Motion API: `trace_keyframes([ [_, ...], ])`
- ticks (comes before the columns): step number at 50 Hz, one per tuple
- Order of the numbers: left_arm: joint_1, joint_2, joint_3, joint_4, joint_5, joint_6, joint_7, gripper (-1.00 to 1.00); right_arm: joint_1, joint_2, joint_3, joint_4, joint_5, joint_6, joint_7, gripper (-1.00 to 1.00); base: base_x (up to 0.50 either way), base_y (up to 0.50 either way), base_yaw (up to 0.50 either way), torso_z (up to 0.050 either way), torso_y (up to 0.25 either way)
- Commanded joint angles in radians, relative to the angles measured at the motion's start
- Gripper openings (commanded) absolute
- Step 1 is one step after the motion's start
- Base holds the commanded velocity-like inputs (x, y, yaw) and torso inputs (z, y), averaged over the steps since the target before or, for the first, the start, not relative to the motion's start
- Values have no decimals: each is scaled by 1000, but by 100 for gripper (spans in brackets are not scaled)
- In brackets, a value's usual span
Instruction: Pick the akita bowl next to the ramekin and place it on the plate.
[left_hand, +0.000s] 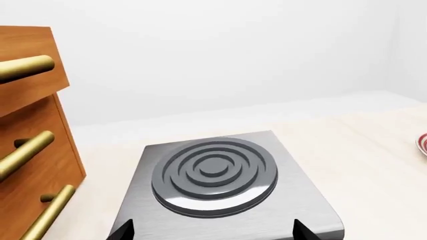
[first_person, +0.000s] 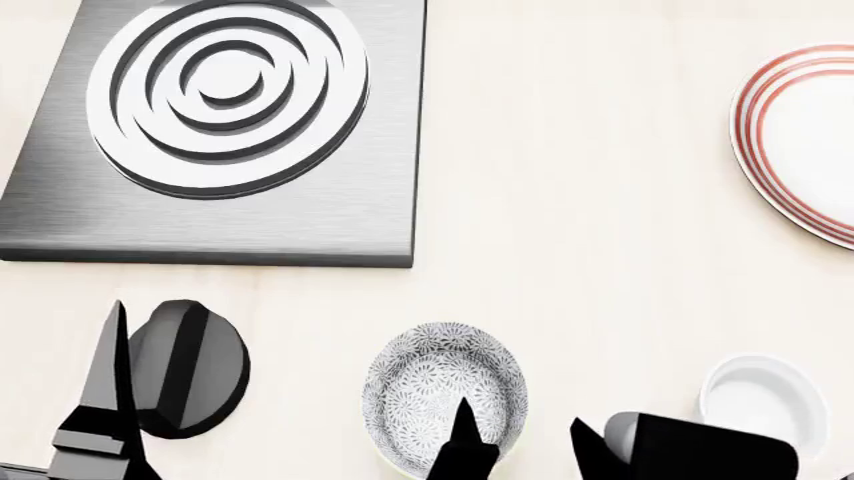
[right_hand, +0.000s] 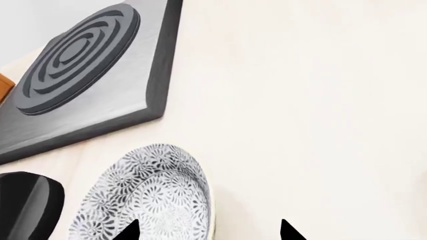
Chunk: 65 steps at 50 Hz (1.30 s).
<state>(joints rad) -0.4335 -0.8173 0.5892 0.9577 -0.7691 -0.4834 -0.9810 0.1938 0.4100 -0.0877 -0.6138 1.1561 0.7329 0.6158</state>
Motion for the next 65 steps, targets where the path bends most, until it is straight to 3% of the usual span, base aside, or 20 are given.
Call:
trace_keyframes([
  [1, 2, 15, -20, 6, 1, 3, 23, 100, -6, -26, 7, 34, -33, -13, -47, 100, 0, 0, 0, 0, 0],
  [5, 5, 14, -18, 6, 4, 6, 22, 100, -7, -25, 7, 34, -28, -13, -43, 100, 0, 0, 0, 0, 0],
  [6, 5, 14, -18, 5, 4, 6, 22, 100, -5, -24, 9, 29, -24, -12, -39, -100, 0, 0, 0, 0, 0],
  [35, -1, 7, -12, 3, 0, 10, 18, 100, -19, -25, 41, -40, 1, -53, -10, -100, 0, 0, 0, 0, 0],
  [49, -5, 5, -10, 5, -5, 12, 14, 100, 55, 3, 83, -141, 141, -26, 119, -100, 0, 0, 0, 0, 0],
  [65, -11, 5, -5, 6, -7, 10, 9, 100, 167, 8, 113, -101, 306, -33, 211, -100, 0, 0, 0, 0, 0],
])
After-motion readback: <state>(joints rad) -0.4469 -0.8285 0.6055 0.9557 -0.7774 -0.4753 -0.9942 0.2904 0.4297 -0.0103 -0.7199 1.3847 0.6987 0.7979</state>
